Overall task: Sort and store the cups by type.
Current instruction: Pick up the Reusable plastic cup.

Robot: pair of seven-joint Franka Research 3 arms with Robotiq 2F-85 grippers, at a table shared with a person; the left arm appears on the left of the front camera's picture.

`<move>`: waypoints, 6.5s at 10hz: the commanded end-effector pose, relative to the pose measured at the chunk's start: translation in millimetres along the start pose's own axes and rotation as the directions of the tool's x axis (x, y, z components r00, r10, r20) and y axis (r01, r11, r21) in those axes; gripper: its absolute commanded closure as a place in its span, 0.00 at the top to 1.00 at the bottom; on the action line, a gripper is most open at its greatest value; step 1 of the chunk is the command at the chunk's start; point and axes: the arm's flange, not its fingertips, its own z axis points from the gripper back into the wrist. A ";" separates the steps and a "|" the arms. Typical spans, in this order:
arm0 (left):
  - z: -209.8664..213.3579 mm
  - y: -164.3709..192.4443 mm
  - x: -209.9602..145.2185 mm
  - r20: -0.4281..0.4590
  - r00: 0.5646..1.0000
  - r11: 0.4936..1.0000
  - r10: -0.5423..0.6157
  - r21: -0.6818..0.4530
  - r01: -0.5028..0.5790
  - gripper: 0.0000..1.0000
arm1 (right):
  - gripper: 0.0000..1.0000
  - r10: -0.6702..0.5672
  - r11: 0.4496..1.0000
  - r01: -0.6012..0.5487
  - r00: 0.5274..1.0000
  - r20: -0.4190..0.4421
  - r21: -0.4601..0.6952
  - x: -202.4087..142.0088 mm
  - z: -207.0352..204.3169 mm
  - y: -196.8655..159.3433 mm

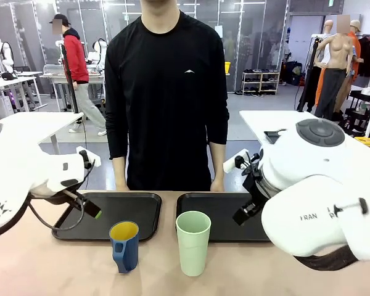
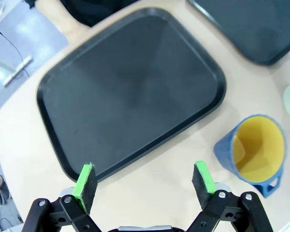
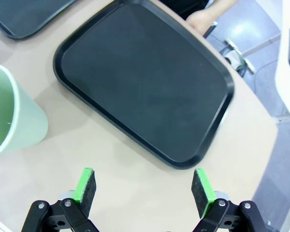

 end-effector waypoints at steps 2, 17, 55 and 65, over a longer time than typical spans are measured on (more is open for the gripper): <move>58.3 -28.7 5.2 0.024 0.999 0.997 0.024 0.067 -0.025 1.00 | 1.00 -0.072 0.993 0.074 0.997 0.028 -0.088 13.0 61.7 26.2; 74.1 10.2 14.9 0.042 0.989 0.981 0.140 0.133 -0.144 1.00 | 1.00 -0.247 0.962 0.256 0.964 0.098 -0.095 21.7 90.9 -14.3; -30.6 161.1 -26.3 -0.050 0.884 0.879 0.464 0.153 -0.452 1.00 | 1.00 -0.505 0.857 0.515 0.847 -0.167 0.016 4.8 -49.3 -177.5; -30.6 161.1 -26.3 -0.050 0.884 0.879 0.464 0.153 -0.452 1.00 | 1.00 0.513 0.859 -0.483 0.806 -0.295 0.172 18.0 -39.9 -160.8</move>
